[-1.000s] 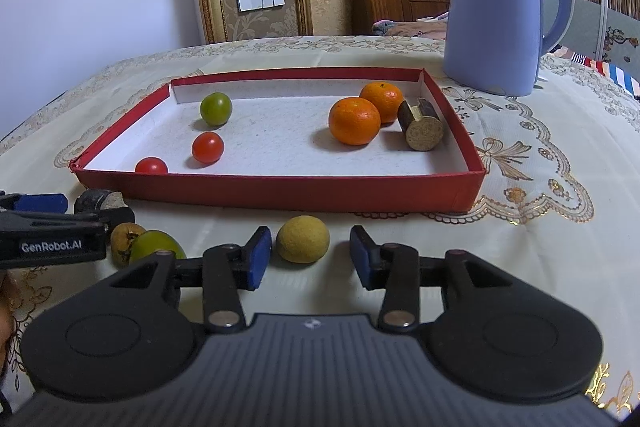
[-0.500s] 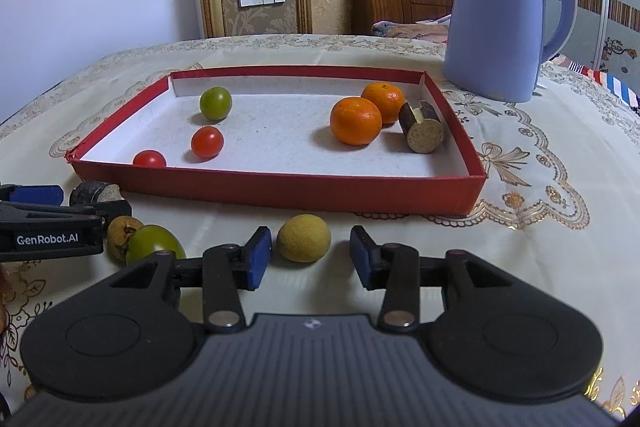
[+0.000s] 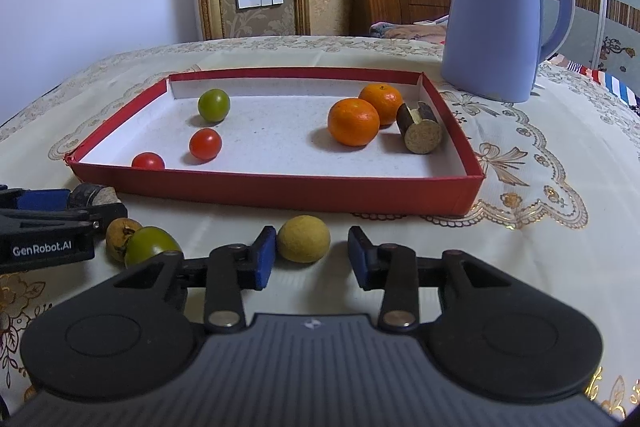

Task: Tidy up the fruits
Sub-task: 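Close the left tool on the dark roll while the right tool grasps the yellow fruit, then lift the dark roll and yellow fruit over the red box with both tools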

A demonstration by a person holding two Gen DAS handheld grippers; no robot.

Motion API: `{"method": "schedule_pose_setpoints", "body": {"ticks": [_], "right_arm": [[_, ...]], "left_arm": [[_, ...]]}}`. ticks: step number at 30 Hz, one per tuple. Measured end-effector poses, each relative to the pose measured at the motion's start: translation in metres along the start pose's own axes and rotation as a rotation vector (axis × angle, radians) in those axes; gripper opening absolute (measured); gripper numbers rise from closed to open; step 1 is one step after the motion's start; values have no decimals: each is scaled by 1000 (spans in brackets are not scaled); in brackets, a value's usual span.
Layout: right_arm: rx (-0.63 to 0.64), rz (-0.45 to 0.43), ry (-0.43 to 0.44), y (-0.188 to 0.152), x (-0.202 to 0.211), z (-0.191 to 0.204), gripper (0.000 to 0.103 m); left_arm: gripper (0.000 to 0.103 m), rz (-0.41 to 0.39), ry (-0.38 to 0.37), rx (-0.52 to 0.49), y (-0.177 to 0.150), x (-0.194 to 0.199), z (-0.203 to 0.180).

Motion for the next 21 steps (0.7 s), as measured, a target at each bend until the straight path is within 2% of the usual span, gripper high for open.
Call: {"method": "schedule_pose_setpoints", "body": {"ticks": [4, 8, 10, 11, 12, 13, 21], "right_arm": [[0, 0, -1, 0, 0, -1, 35], [-1, -1, 1, 0, 0, -1, 34], [-1, -3, -4, 0, 1, -1, 30], [-2, -3, -2, 1, 1, -1, 28], [-1, -4, -2, 1, 1, -1, 28], [1, -4, -4, 1, 1, 0, 28], [-5, -11, -3, 1, 1, -2, 28]], "left_arm": [[56, -5, -8, 8, 0, 1, 0], [47, -13, -14, 19, 0, 2, 2], [47, -14, -15, 20, 0, 2, 2], [45, -14, -15, 19, 0, 2, 2], [36, -17, -20, 16, 0, 2, 2], [33, -20, -27, 12, 0, 3, 1], [33, -23, -36, 17, -1, 3, 0]]}}
Point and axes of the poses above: each gripper's, at about its wrist camera, not at the fingertips, and x roughly against the way its jaws point, z to its left, y to its top, the point moved 7 cm from there along -x, roughly the way its jaws point, and after that the axes turned 8 degrees about -x, right-handed, at the moved point
